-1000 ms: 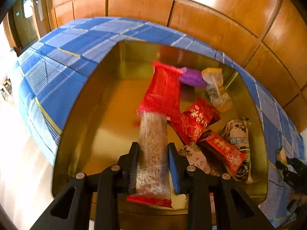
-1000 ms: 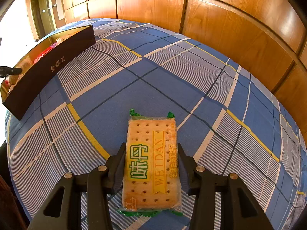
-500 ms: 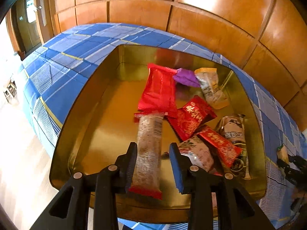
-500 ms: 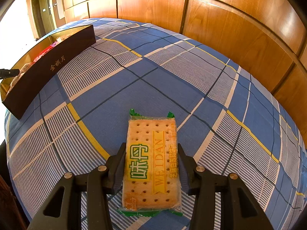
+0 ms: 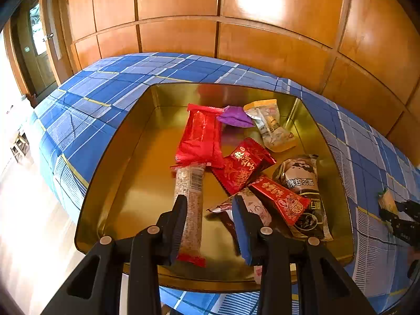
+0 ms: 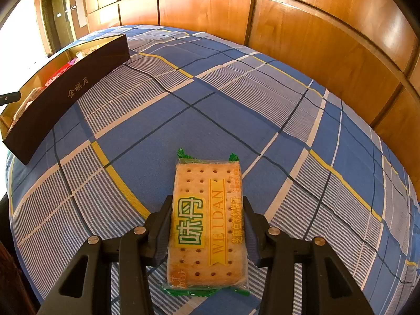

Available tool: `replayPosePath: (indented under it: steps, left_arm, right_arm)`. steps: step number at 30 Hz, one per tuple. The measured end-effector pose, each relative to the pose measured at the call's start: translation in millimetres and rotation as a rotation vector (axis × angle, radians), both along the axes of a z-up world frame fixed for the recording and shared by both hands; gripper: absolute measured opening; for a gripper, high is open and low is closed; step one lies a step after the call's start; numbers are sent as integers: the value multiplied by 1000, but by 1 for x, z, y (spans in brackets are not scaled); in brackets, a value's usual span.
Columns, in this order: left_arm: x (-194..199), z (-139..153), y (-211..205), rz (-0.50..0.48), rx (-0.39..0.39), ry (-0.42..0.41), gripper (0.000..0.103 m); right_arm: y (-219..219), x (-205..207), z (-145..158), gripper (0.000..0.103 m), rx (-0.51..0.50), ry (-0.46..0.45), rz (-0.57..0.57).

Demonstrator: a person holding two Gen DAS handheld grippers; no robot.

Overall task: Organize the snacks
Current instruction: 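Lower the granola bar into the tray and open the left gripper, then carry the WEIDAN crackers into the tray with the right gripper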

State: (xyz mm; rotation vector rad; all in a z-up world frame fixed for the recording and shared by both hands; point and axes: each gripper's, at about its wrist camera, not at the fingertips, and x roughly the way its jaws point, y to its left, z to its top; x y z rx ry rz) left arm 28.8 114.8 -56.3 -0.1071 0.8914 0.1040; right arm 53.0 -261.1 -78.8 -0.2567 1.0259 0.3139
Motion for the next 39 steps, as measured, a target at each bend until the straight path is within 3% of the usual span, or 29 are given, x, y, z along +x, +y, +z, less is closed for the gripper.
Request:
replayPosePath:
  steps: [12, 30, 39]
  left_arm:
    - [-8, 6, 4, 8, 5, -35, 42]
    - [-19, 9, 28, 82, -18, -63, 51]
    - [-20, 11, 36, 104, -26, -76, 52]
  right_arm:
    - [3, 0, -4, 47, -16, 21, -59]
    - [11, -6, 3, 47, -2, 25, -314]
    - [88, -2, 54, 47, 131, -23, -112]
